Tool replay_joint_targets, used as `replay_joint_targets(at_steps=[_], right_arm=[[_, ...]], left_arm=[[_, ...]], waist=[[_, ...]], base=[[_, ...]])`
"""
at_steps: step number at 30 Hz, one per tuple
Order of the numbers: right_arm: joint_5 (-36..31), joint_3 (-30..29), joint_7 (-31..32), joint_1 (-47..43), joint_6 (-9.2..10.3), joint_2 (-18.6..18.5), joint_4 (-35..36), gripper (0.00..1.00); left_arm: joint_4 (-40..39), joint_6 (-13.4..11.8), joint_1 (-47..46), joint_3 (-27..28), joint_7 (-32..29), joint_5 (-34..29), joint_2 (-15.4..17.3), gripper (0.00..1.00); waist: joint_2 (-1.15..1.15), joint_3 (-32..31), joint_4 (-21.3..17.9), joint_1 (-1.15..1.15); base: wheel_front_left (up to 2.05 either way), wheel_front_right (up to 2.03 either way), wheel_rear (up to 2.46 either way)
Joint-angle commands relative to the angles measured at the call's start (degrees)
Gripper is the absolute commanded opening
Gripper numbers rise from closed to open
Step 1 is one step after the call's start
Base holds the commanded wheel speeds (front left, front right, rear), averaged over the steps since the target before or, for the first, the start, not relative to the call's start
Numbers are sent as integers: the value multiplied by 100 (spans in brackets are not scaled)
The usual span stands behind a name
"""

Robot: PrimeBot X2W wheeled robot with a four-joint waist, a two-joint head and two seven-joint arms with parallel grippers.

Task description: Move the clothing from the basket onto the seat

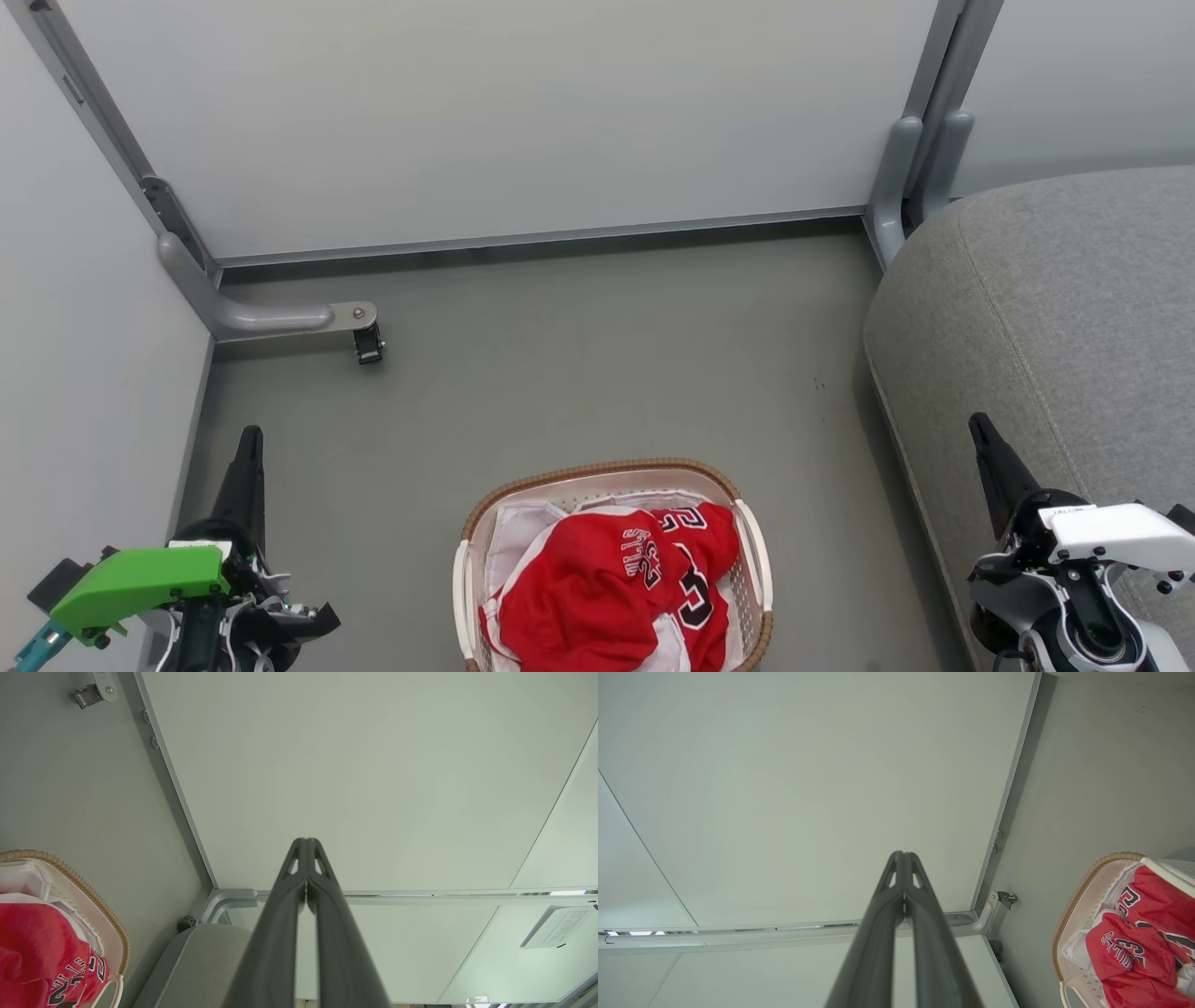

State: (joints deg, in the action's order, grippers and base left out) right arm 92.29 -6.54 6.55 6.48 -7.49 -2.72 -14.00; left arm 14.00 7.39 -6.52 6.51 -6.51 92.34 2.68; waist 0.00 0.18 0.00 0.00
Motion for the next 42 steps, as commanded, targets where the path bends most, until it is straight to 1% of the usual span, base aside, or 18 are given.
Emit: replay_joint_targets(at_steps=[1, 29, 30, 34, 39, 42], right_arm=[[25, -7, 12, -72, 0, -34, 16, 0], [25, -7, 12, -72, 0, -34, 16, 0], [25, -7, 12, -72, 0, -34, 16, 100], [-6, 8, -4, -51, 1, 49, -154, 100], [-114, 75, -115, 7, 1, -16, -103, 100], [-236, 176, -231, 52, 1, -91, -90, 100]], left_arm=[[-10, 23, 70, 9, -22, 16, 42, 0], [-10, 23, 70, 9, -22, 16, 42, 0], [-10, 23, 70, 9, -22, 16, 42, 100], [179, -2, 35, -13, 10, -6, -33, 100], [215, -1, -33, -69, 155, -167, -2, 100], [219, -1, -70, -93, 244, -392, 31, 100]], waist=[[0, 0, 0, 0], [0, 0, 0, 0], [0, 0, 0, 0], [0, 3, 0, 0], [0, 10, -2, 0], [0, 16, -7, 0]], base=[[0, 0, 0], [0, 0, 0], [0, 0, 0], [0, 0, 0], [0, 0, 0], [0, 0, 0]])
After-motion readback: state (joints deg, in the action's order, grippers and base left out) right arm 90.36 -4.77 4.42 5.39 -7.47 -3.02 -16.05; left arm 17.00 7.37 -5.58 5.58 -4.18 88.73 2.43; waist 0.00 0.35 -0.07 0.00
